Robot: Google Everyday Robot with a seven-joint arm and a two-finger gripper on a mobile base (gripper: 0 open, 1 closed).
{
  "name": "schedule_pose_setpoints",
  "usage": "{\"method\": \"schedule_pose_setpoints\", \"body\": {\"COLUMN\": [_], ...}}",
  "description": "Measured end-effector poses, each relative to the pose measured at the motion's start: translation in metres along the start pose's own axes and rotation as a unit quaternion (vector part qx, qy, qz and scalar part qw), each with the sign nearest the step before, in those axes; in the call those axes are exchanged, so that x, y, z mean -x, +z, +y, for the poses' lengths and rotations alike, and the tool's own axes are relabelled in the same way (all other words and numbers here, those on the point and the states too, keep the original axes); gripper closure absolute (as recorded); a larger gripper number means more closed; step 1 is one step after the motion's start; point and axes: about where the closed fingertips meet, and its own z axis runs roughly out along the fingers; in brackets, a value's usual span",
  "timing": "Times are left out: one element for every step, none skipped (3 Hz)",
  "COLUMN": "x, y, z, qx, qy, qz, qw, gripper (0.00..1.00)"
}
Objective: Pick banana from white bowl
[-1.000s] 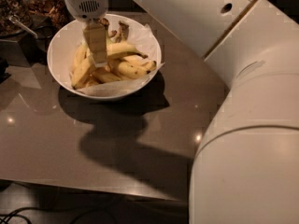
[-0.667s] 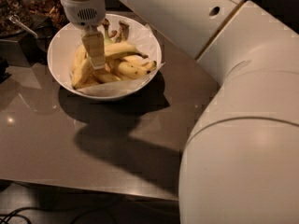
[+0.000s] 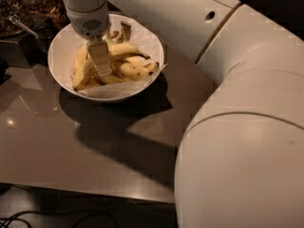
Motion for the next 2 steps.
{"method": "schedule_pose_setpoints", "body": {"x": [0.0013, -0.0001], "y": [0.0167, 0.0175], "z": [0.0042, 0.0059], "qx": [0.01, 0.007], "qy": [-0.009, -0.008], "qz": [0.008, 0.01], "qw": [0.9999, 0.9999], "gripper": [0.58, 0.83]}}
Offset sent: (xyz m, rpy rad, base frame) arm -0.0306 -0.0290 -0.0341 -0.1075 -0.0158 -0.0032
